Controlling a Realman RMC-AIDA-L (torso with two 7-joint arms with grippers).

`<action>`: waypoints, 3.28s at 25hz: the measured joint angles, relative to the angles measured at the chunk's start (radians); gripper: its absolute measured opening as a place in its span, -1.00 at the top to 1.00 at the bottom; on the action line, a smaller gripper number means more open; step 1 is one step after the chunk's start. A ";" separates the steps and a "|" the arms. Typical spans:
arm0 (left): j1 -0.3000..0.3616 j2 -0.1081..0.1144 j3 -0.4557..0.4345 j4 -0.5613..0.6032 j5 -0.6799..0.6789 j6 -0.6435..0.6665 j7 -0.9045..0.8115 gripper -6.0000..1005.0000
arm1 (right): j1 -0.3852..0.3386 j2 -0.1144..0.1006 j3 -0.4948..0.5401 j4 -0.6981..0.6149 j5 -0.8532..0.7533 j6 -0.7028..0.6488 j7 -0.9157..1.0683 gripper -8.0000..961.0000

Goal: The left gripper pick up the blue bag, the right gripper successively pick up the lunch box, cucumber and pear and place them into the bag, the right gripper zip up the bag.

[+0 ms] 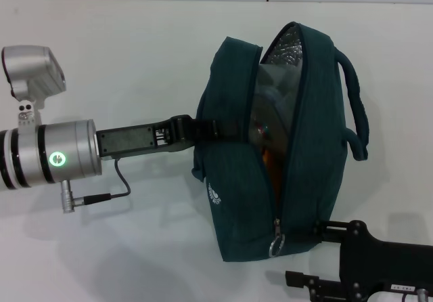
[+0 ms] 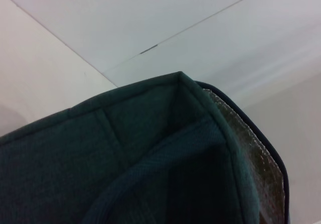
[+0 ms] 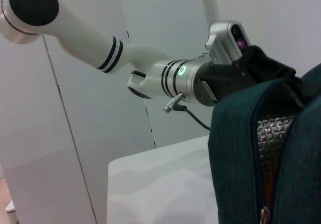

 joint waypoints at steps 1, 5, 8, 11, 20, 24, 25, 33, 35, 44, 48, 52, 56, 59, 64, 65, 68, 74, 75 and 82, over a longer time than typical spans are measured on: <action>0.000 0.000 0.000 0.000 -0.001 0.000 0.000 0.92 | 0.001 0.000 -0.001 0.000 0.000 0.002 0.000 -0.27; -0.001 0.000 0.001 0.000 -0.001 0.000 0.000 0.92 | 0.002 0.002 -0.006 0.000 0.011 0.006 0.000 -0.28; -0.001 0.000 0.001 0.000 -0.002 0.000 0.000 0.92 | 0.003 0.002 -0.050 0.000 0.054 0.029 0.000 -0.28; -0.001 0.000 0.001 0.000 -0.002 0.000 0.000 0.92 | 0.005 0.002 -0.110 -0.007 0.099 0.061 0.000 -0.27; 0.001 0.000 0.001 0.000 -0.002 0.003 0.000 0.92 | 0.027 0.002 -0.288 -0.025 0.229 0.121 -0.004 -0.27; 0.007 0.000 0.001 0.000 -0.002 0.009 0.000 0.92 | 0.020 0.001 -0.282 -0.024 0.235 0.122 -0.002 -0.27; 0.009 0.001 0.001 0.000 -0.002 0.010 0.000 0.92 | 0.020 0.000 -0.281 -0.022 0.238 0.123 -0.001 -0.27; 0.010 0.002 0.001 0.000 -0.002 0.012 0.000 0.92 | 0.012 -0.005 -0.266 -0.006 0.259 0.127 -0.004 -0.27; 0.010 0.002 0.001 0.000 -0.001 0.012 0.000 0.92 | 0.008 -0.006 -0.259 -0.002 0.267 0.127 -0.007 -0.27; 0.010 0.002 0.001 0.000 -0.002 0.012 0.000 0.92 | 0.003 -0.006 -0.244 -0.001 0.274 0.126 -0.008 -0.24; 0.010 0.002 0.001 0.000 -0.002 0.012 0.000 0.92 | 0.003 -0.006 -0.243 -0.001 0.279 0.122 -0.008 -0.14; 0.010 0.002 0.001 0.000 -0.002 0.012 0.000 0.92 | 0.000 -0.006 -0.234 0.001 0.289 0.119 -0.008 0.17; 0.010 0.002 0.001 0.000 -0.003 0.012 0.000 0.92 | -0.005 -0.007 -0.216 0.002 0.289 0.113 -0.007 0.36; 0.010 0.002 0.001 0.000 -0.003 0.012 0.000 0.92 | -0.007 -0.008 -0.215 0.005 0.289 0.113 -0.004 0.36; 0.010 0.002 0.001 0.000 -0.003 0.011 0.000 0.91 | -0.007 -0.009 -0.215 0.012 0.289 0.116 -0.006 0.37; 0.010 0.002 0.001 0.000 -0.003 0.011 0.000 0.92 | -0.007 -0.009 -0.215 0.012 0.289 0.117 -0.005 0.37; 0.010 0.002 0.001 0.000 -0.003 0.011 0.000 0.92 | -0.007 -0.009 -0.215 0.014 0.289 0.119 -0.004 0.39; 0.010 0.002 0.001 0.000 -0.003 0.011 0.000 0.92 | -0.007 -0.009 -0.209 0.025 0.289 0.114 -0.006 0.46; 0.010 0.002 0.001 0.000 -0.003 0.011 0.000 0.92 | -0.007 -0.009 -0.206 0.025 0.289 0.114 -0.006 0.48; 0.011 0.002 0.001 0.000 -0.003 0.011 0.000 0.92 | -0.010 -0.009 -0.193 0.026 0.289 0.113 -0.009 0.59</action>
